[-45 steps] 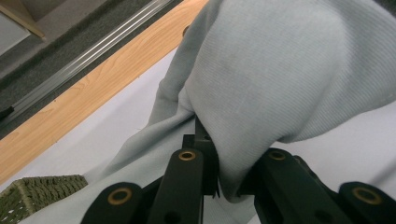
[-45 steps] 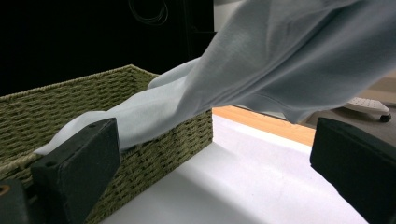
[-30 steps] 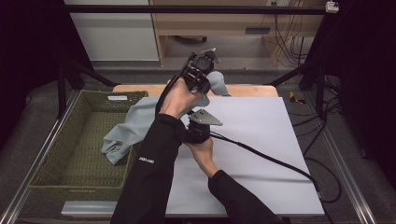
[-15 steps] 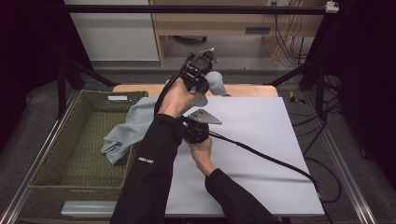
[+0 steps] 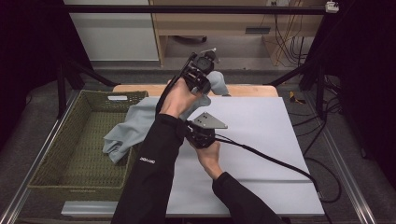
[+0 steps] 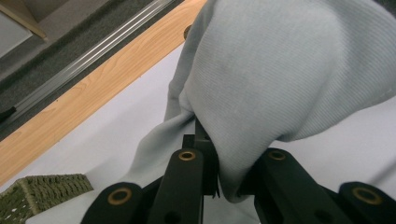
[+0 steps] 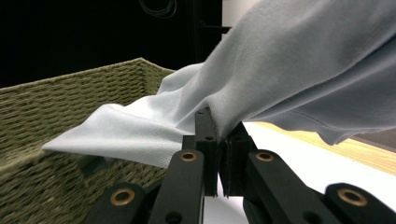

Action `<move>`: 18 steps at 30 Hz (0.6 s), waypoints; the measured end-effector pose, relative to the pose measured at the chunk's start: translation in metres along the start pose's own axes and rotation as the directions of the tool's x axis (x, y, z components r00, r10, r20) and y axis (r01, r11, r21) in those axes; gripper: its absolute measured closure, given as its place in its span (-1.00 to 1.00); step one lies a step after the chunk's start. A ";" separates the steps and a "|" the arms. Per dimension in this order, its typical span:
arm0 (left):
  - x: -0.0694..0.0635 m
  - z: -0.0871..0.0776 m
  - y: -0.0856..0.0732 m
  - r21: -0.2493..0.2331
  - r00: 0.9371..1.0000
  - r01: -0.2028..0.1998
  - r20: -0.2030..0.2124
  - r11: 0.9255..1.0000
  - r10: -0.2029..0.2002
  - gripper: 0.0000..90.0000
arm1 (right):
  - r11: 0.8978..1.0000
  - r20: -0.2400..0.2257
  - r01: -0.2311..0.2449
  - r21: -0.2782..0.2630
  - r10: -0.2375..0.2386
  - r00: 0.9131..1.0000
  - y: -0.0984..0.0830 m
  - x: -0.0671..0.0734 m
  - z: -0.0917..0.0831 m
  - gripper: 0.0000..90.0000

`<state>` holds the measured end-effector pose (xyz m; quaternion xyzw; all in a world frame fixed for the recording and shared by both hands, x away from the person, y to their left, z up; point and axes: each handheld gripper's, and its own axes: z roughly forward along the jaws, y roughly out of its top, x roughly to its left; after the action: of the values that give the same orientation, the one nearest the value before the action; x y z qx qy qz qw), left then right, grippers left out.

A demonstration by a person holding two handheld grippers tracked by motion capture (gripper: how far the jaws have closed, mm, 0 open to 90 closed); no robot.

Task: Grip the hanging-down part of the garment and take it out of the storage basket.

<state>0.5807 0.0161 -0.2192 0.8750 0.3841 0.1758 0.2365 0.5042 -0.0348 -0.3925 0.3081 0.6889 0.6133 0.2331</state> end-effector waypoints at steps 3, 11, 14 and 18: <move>0.000 -0.001 0.001 0.011 1.000 -0.013 0.001 1.000 0.013 0.83 | 1.000 -0.002 0.025 0.004 -0.025 1.000 -0.001 -0.002 -0.011 0.95; 0.000 -0.002 -0.001 0.010 1.000 -0.010 -0.003 1.000 0.010 0.83 | 1.000 -0.022 0.027 0.009 -0.027 0.999 -0.002 -0.008 -0.045 0.96; -0.001 -0.002 -0.001 0.015 1.000 -0.016 -0.011 1.000 0.016 0.83 | 0.999 -0.022 0.048 -0.009 -0.048 0.999 0.002 -0.011 -0.057 0.96; -0.002 -0.003 -0.002 0.012 1.000 -0.018 -0.006 1.000 0.018 0.83 | 0.998 -0.025 0.065 -0.003 -0.065 0.998 0.007 -0.019 -0.077 0.96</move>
<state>0.5771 0.0162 -0.2181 0.8792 0.3780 0.1783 0.2287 0.4644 -0.1021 -0.3763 0.2774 0.7009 0.6099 0.2446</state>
